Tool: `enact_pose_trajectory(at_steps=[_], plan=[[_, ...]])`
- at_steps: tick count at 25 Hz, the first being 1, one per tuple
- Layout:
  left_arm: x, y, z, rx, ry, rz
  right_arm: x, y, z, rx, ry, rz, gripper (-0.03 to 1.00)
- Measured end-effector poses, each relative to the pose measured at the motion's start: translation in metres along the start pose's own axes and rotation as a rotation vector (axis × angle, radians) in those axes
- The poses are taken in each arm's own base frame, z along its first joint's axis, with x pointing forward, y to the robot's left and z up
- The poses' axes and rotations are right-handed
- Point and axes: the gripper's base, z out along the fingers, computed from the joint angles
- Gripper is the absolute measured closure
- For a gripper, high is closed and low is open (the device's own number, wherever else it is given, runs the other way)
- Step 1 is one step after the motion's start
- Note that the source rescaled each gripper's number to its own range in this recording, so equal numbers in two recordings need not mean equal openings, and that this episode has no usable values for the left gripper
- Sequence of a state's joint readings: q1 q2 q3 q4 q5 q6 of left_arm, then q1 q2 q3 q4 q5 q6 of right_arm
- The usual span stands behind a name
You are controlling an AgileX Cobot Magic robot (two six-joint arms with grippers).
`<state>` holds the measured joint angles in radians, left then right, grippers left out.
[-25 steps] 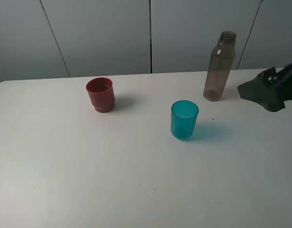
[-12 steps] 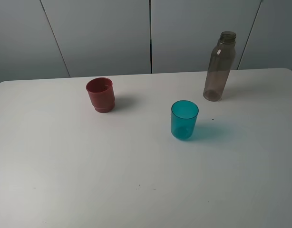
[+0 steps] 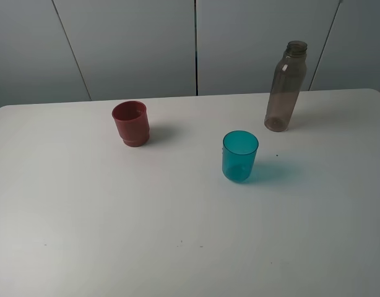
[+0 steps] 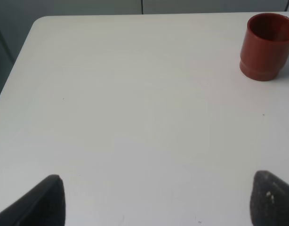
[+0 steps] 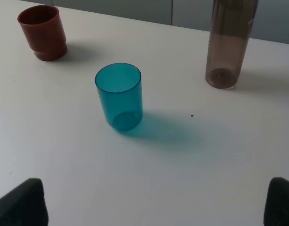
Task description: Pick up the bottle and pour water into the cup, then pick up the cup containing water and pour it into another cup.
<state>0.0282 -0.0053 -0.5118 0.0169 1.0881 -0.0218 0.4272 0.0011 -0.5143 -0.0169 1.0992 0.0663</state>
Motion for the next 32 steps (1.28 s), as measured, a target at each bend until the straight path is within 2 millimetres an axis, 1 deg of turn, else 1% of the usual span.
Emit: enact_pose_trajectory(at_steps=[3, 6, 12, 14, 17, 25, 32], plan=[[0.0, 0.0, 0.0, 0.0, 0.0, 0.0, -0.0002, -0.0013, -0.0001, 0.015, -0.003, -0.001, -0.02], [0.0, 0.0, 0.0, 0.0, 0.0, 0.0, -0.0002, -0.0018, -0.0003, 0.075, -0.007, 0.043, -0.02], [0.0, 0.0, 0.0, 0.0, 0.0, 0.004, 0.0005, -0.0001, -0.0015, 0.367, -0.023, 0.194, -0.02], [0.0, 0.0, 0.0, 0.0, 0.0, 0.004, 0.0006, 0.0006, -0.0015, 0.433, -0.026, 0.229, -0.02], [0.0, 0.0, 0.0, 0.0, 0.0, 0.004, 0.0006, 0.0007, -0.0015, 0.448, -0.027, 0.237, -0.02], [0.0, 0.0, 0.0, 0.0, 0.0, 0.003, 0.0005, 0.0002, -0.0015, 0.395, -0.023, 0.2, -0.02], [0.0, 0.0, 0.0, 0.0, 0.0, 0.003, 0.0005, 0.0001, -0.0015, 0.388, -0.022, 0.195, -0.02]])
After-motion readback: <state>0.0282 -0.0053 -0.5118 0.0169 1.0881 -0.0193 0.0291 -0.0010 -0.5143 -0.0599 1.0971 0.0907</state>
